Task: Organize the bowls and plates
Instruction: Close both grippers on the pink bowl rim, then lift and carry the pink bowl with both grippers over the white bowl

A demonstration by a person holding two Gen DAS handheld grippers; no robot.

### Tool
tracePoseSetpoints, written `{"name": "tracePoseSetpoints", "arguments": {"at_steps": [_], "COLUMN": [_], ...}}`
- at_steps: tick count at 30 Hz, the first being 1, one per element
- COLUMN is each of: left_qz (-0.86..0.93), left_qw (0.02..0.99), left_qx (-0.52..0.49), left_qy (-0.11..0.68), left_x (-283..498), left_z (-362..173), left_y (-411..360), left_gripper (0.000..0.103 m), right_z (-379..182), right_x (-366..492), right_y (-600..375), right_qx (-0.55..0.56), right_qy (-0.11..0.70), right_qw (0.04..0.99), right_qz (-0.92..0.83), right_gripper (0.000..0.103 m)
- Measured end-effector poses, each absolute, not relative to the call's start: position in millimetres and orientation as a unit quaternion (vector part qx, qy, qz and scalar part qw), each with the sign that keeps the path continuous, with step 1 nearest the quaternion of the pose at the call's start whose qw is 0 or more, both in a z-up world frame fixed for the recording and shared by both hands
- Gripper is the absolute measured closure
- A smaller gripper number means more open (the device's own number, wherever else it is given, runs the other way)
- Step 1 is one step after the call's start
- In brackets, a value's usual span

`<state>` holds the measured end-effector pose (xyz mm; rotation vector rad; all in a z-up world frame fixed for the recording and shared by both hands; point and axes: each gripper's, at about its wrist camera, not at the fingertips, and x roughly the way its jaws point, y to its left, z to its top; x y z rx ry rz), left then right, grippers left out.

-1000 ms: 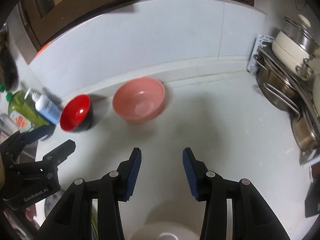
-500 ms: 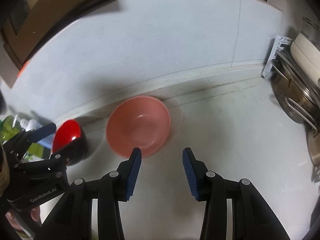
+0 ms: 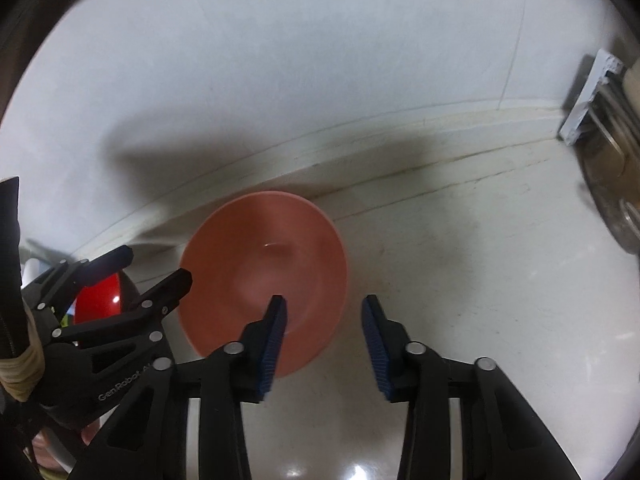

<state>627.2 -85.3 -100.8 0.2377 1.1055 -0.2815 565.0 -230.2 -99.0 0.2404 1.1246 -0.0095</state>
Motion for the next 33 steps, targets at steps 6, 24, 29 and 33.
{"name": "tracePoseSetpoints", "arguments": {"at_steps": [6,24,29,33], "left_qz": [-0.136,-0.137,-0.139,-0.147], "left_qw": [0.825,0.83,0.839,0.846], "left_qx": [0.096,0.09,0.08,0.077], "left_qy": [0.539,0.534,0.52,0.506], "left_x": [634.5,618.2,594.9,567.2], "left_z": [-108.0,-98.5,-78.0,-57.9], "left_y": [-89.9,-96.6,-94.2,-94.6], "left_gripper": [0.056,0.094,0.094,0.094], "right_z": [-111.7,-114.6,-94.6,-82.3], "right_x": [574.5,568.3,556.3,539.4], "right_y": [-236.7,-241.0,-234.3,-235.9], "right_qx": [0.124,0.121,0.116,0.113], "right_qy": [0.551,0.55,0.536,0.527], "right_qw": [0.825,0.826,0.836,0.842], "right_qz": [-0.008,-0.013,-0.01,-0.007], "right_gripper": [0.073,0.091,0.091,0.091]}}
